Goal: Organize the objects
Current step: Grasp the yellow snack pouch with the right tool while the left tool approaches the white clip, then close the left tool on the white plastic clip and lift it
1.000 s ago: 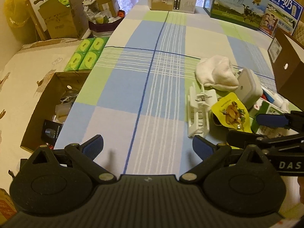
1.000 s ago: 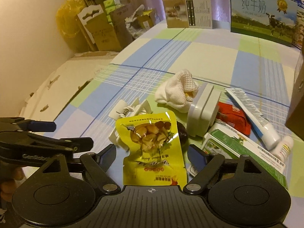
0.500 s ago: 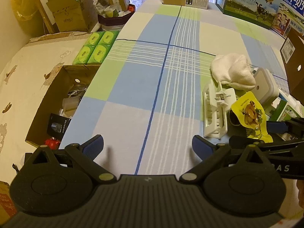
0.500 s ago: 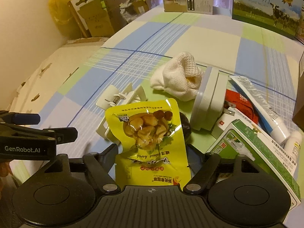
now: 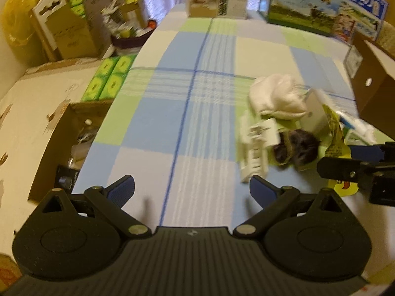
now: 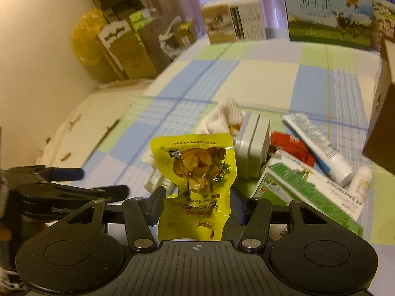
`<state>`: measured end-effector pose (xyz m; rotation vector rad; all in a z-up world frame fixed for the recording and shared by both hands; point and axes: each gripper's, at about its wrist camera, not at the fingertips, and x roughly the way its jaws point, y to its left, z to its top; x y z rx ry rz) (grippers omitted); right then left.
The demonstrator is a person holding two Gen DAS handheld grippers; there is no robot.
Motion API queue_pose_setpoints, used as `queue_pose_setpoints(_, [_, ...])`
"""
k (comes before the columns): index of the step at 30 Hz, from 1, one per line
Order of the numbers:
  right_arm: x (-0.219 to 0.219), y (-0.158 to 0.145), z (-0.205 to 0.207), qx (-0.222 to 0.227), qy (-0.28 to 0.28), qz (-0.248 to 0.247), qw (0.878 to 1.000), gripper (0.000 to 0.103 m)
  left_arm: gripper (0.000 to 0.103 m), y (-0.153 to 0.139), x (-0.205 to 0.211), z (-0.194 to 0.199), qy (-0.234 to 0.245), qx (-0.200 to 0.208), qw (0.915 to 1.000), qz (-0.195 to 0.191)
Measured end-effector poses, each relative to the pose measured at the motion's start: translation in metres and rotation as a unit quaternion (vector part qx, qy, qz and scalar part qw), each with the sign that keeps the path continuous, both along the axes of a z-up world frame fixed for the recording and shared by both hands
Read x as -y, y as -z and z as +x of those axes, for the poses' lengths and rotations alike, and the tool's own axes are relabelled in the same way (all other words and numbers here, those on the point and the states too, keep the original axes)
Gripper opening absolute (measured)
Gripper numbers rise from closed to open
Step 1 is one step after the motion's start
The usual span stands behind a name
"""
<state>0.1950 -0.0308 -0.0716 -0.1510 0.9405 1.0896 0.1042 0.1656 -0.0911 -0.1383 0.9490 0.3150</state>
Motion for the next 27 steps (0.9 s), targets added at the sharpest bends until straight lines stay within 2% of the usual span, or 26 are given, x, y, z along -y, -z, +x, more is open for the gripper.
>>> queue_pose_setpoints(5, [0.024,-0.029,0.007,0.017,0.018,0.033,0.999,0.052,0.098,-0.008,0.017,0.014,0.042,0.025,0.9988,0.009])
queue_pose_setpoints(8, [0.044,-0.042,0.018,0.025,0.044,0.044,0.998,0.052,0.097,-0.006,0.022,0.031,0.062,0.027,0.9977,0.000])
queue_pose_setpoints(12, [0.074,-0.053,0.037,0.033,0.083,0.051,0.995,0.052,0.090,0.002,0.020,0.050,0.069,0.015,0.9973,-0.022])
queue_pose_setpoints(17, [0.107,-0.056,0.059,0.042,0.128,0.048,0.990,0.052,0.081,0.007,0.019,0.063,0.070,0.008,0.9973,-0.022])
queue_pose_setpoints(19, [0.122,-0.055,0.064,0.042,0.145,0.046,0.987,0.052,0.075,0.007,0.018,0.067,0.073,0.006,0.9970,-0.023])
queue_pose_setpoints(21, [0.134,-0.053,0.069,0.039,0.160,0.044,0.985,0.052,0.064,0.009,0.019,0.071,0.078,0.002,0.9966,-0.026])
queue_pose_setpoints(22, [0.142,-0.051,0.071,0.039,0.167,0.043,0.984,0.052,0.063,0.009,0.019,0.073,0.079,0.000,0.9965,-0.025])
queue_pose_setpoints(26, [0.160,-0.049,0.076,0.034,0.187,0.040,0.981,0.052,0.039,0.012,0.022,0.076,0.090,-0.006,0.9956,-0.026])
queue_pose_setpoints(27, [0.163,-0.048,0.076,0.033,0.190,0.039,0.980,0.052,0.037,0.012,0.023,0.077,0.091,-0.007,0.9954,-0.026])
